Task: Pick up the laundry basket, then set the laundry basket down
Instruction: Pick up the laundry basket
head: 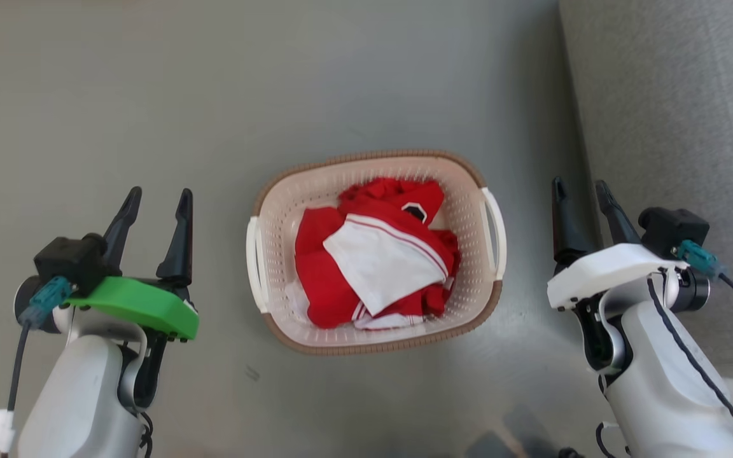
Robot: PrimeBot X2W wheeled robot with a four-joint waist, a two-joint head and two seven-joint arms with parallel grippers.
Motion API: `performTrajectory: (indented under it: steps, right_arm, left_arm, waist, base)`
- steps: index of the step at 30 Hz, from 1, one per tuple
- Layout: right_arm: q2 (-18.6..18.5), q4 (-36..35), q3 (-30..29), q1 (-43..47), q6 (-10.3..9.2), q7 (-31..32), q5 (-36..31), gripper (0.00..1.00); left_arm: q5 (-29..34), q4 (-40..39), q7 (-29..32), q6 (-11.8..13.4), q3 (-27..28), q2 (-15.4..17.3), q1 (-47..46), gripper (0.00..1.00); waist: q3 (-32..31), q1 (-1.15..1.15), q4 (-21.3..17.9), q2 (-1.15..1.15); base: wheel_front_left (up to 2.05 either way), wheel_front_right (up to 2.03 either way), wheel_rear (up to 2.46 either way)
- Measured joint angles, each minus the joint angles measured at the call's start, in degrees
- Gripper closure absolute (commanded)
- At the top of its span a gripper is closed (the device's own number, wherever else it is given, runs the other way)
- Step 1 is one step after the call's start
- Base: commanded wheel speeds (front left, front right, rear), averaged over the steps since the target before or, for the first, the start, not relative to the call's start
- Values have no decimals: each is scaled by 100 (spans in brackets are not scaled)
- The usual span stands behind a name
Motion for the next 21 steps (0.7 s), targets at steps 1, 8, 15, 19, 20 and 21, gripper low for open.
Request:
performTrajectory:
  steps: [1,8,15,19,20,21]
  right_arm:
    - [0,81,7,-55,0,0,3,0]
    - [1,559,180,-460,48,-8,332,0]
    - [2,991,469,-839,105,-10,547,0]
    - [-7,1276,580,-1073,107,-14,636,0]
    - [-5,1350,622,-1129,107,-14,651,0]
    - [-4,1430,659,-1177,107,-14,657,0]
  left_arm:
    - [-19,58,0,0,-69,33,-49,0]
    - [-243,478,2,0,-453,98,-463,0]
    - [-560,798,142,0,-861,98,-877,0]
    - [-662,1006,187,0,-1137,97,-1053,0]
    - [-708,1058,203,0,-1188,98,-1101,0]
    - [-754,1103,210,0,-1236,99,-1146,0]
  waist:
    - [73,0,4,0]
    - [555,0,26,0]
    - [928,0,53,0]
    - [1152,1,78,0]
    - [1203,1,84,0]
    - [1254,1,90,0]
  base:
    - [0,0,0]
    - [0,0,0]
    - [0,0,0]
    - [0,0,0]
    - [0,0,0]
    - [0,0,0]
